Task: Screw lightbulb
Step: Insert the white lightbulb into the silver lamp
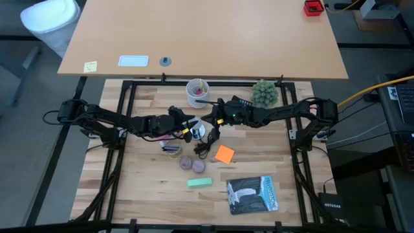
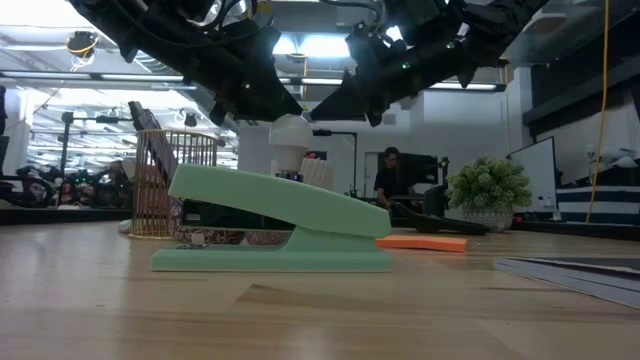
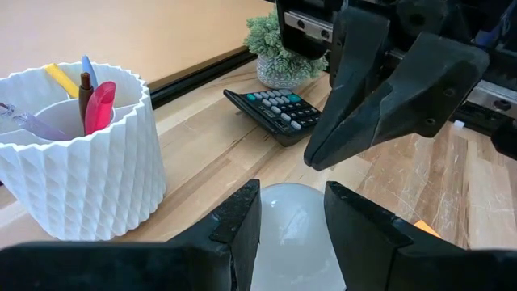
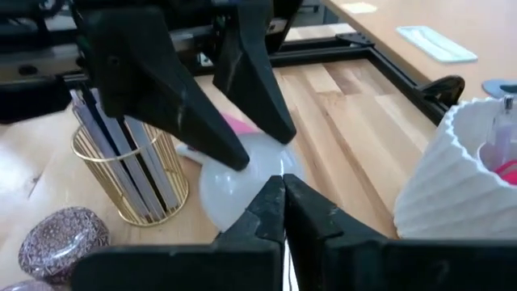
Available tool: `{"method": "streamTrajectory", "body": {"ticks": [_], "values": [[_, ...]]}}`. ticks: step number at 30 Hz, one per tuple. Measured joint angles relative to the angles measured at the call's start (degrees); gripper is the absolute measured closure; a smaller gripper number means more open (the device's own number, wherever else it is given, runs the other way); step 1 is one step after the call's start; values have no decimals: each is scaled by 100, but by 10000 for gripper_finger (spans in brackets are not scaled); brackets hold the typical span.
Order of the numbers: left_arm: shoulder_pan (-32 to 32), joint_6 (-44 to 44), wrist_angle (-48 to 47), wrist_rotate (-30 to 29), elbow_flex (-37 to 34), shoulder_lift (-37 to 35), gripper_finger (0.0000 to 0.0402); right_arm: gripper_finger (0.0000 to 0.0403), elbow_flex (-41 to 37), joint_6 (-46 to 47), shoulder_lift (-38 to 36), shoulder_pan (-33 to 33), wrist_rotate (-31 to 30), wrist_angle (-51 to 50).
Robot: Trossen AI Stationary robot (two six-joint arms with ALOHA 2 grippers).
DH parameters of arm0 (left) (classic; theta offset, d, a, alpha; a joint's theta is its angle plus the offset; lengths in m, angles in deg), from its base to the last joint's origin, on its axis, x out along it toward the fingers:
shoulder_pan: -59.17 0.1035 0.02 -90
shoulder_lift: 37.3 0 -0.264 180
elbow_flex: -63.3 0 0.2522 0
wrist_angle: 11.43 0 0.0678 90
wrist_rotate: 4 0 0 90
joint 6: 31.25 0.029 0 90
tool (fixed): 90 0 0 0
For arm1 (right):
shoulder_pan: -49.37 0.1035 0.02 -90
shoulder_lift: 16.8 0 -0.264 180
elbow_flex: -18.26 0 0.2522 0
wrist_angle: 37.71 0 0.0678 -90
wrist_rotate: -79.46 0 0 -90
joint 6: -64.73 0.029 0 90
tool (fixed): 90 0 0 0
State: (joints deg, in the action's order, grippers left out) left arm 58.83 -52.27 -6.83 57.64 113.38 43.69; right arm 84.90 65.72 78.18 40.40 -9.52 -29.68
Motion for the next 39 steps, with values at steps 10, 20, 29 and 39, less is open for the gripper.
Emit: {"method": "streamTrajectory", "body": {"ticks": [10, 20, 29, 39], "values": [[0, 0, 1, 0, 0, 0, 273, 395, 0, 0, 1, 0, 352, 257], [-3, 3, -2, -3, 0, 0, 273, 392, 0, -2, 287, 0, 348, 539], [0, 2, -3, -35, -2, -2, 273, 392, 9, -2, 390, 0, 352, 615], [0, 541, 390, 33, -30, -132, 273, 391, 13, -2, 398, 0, 352, 578]]}}
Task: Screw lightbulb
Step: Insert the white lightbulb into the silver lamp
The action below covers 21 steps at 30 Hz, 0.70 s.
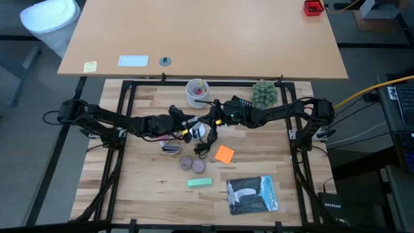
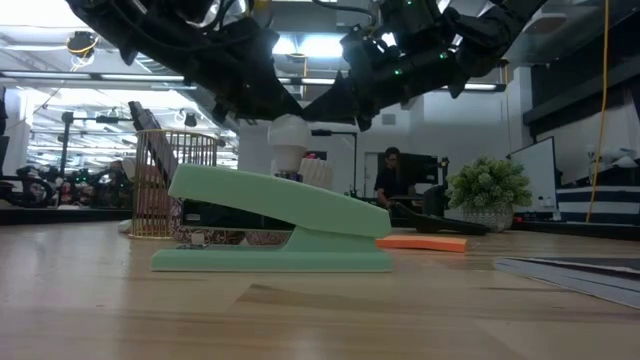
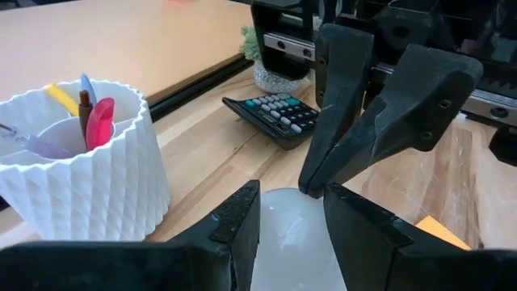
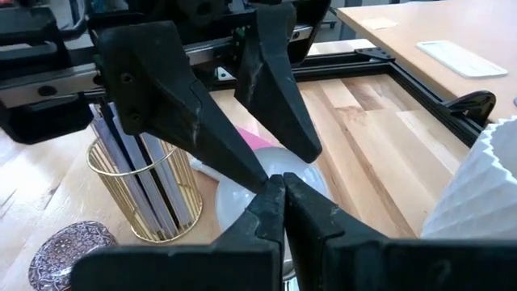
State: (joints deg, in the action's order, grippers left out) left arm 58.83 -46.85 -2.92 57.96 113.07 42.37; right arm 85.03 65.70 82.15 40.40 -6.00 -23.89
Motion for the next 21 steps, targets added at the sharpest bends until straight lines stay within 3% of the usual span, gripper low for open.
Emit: {"method": "streamTrajectory", "body": {"ticks": [21], "values": [[-308, 91, -608, -90, 11, -454, 273, 391, -3, 0, 7, -2, -1, -17]]}}
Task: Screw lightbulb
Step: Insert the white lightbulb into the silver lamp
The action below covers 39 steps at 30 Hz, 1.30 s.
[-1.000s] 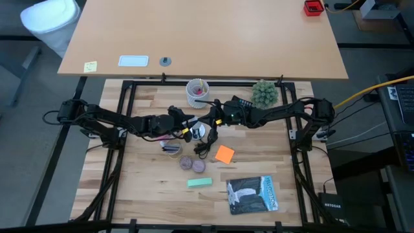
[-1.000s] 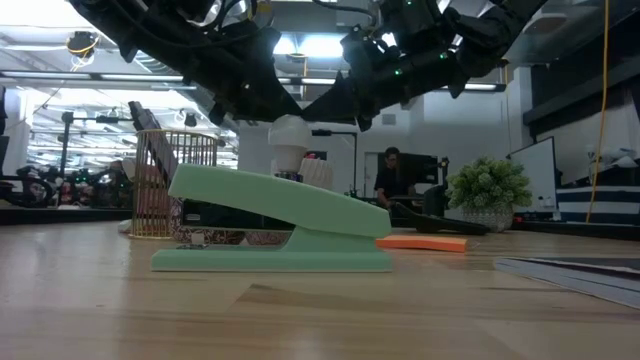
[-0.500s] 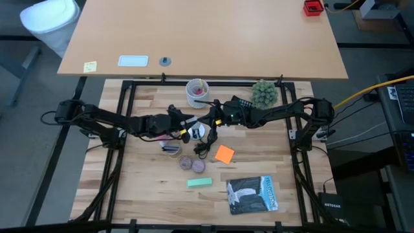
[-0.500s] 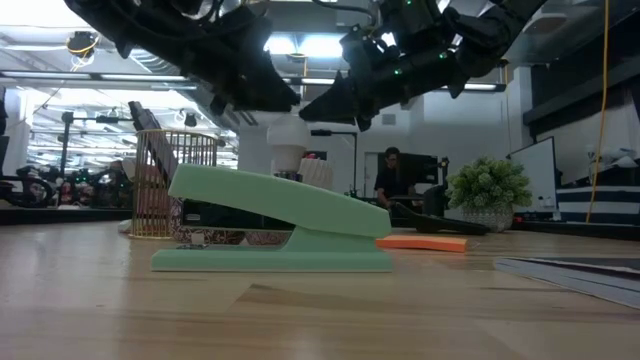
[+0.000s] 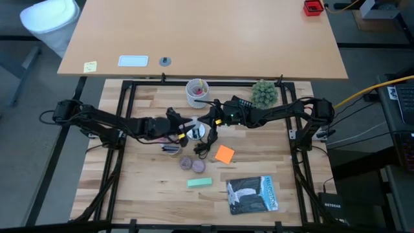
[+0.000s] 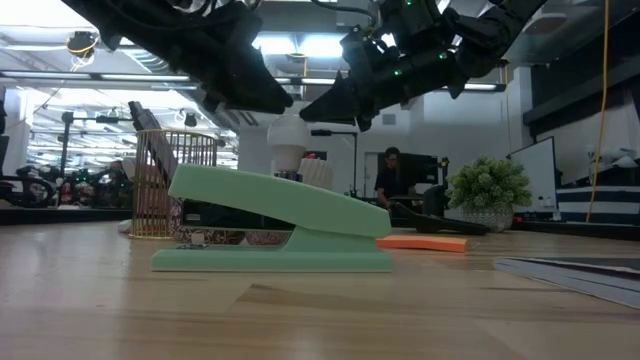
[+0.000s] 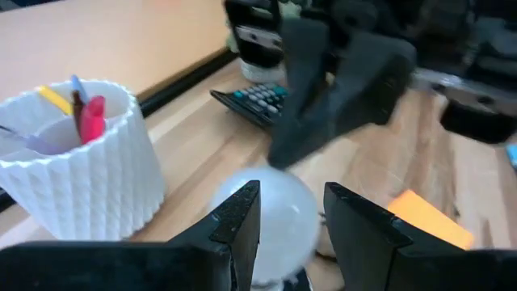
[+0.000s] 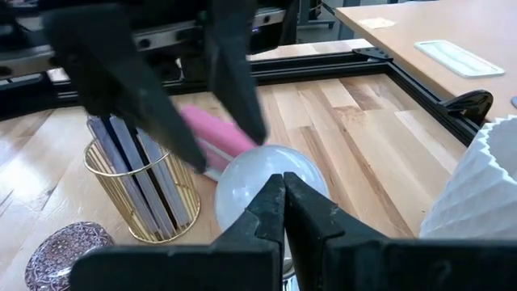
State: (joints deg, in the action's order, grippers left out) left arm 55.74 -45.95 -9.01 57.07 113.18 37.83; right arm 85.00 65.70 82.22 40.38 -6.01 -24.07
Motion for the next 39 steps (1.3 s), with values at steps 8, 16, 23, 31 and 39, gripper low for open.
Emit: {"method": "streamTrajectory", "body": {"ticks": [8, 16, 23, 31, 39], "values": [[-392, -254, -365, -1, 9, -4, 329, 391, -5, 0, 0, 0, -1, -2], [-327, -807, -935, -75, 9, -4, 395, 391, -5, 0, 0, 0, -1, -2], [-181, -792, -937, -80, 11, -9, 391, 391, -8, 0, 0, 0, -1, 0], [-57, -787, -970, -116, 17, -13, 398, 391, -10, 0, 2, -4, 60, -4], [-59, -805, -992, -305, 17, -13, 397, 391, -10, 0, 2, -4, 100, -16]]}}
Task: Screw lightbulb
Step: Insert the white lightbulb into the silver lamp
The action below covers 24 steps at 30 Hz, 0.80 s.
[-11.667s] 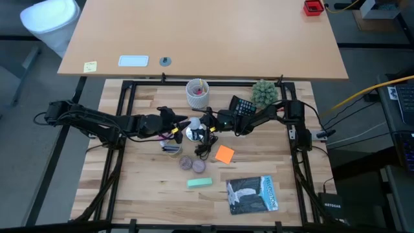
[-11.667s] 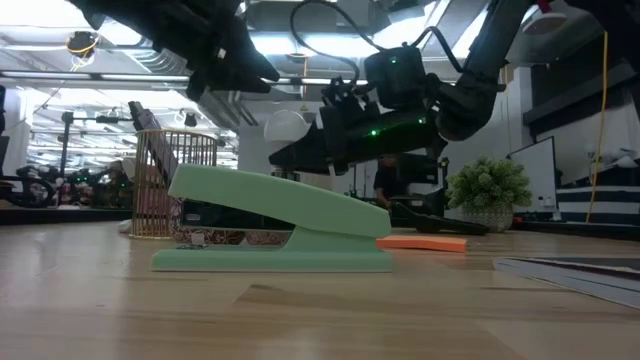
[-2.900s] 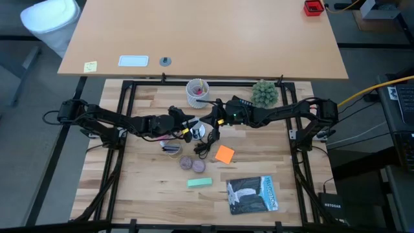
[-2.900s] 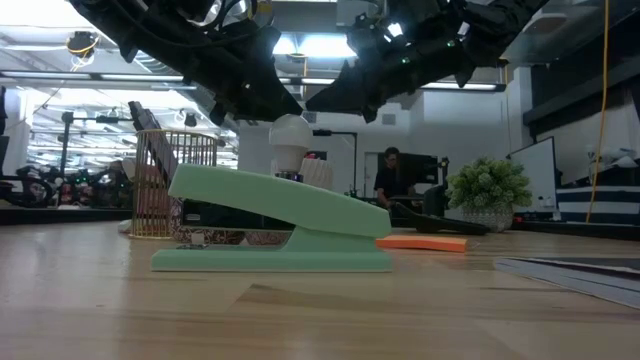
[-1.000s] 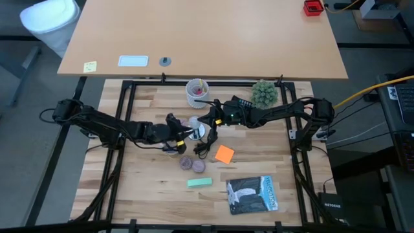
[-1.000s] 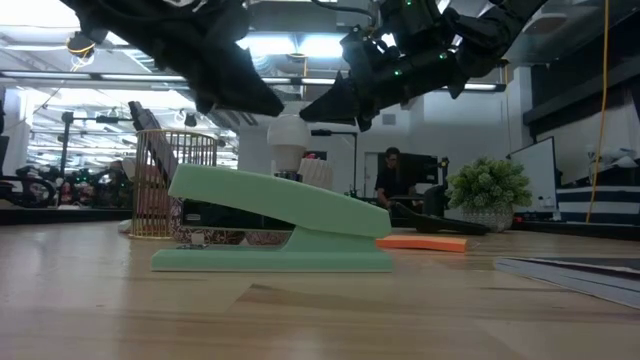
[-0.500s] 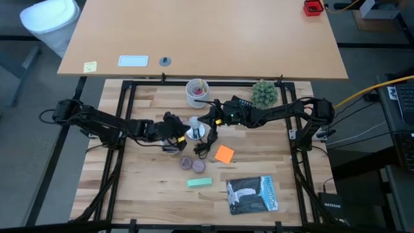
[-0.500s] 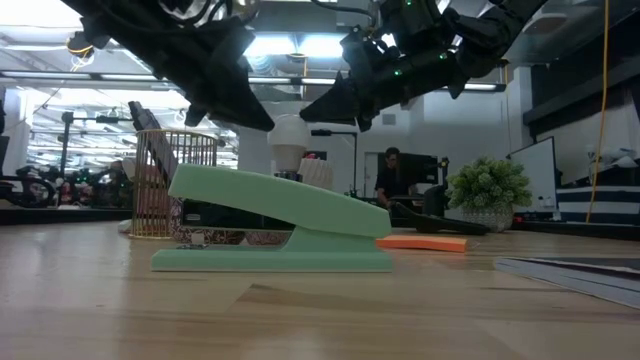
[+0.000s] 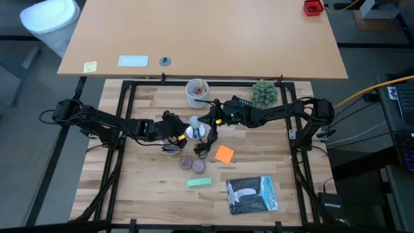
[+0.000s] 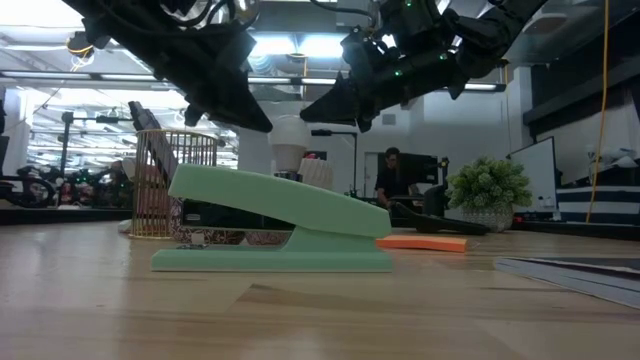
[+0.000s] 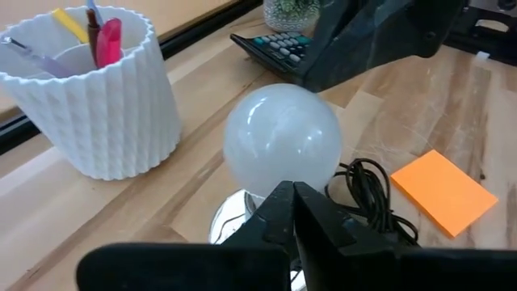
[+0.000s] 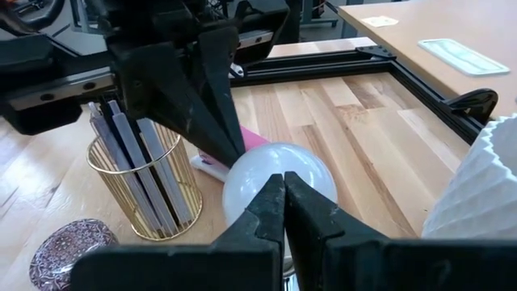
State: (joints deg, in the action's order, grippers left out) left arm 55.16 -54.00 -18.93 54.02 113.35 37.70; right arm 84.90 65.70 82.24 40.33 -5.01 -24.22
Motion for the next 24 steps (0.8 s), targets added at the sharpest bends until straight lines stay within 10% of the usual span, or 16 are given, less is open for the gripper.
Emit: {"method": "streamTrajectory", "body": {"ticks": [24], "values": [[214, -256, -267, -407, 0, 0, 399, 391, -28, 0, 33, 11, 264, -178]]}}
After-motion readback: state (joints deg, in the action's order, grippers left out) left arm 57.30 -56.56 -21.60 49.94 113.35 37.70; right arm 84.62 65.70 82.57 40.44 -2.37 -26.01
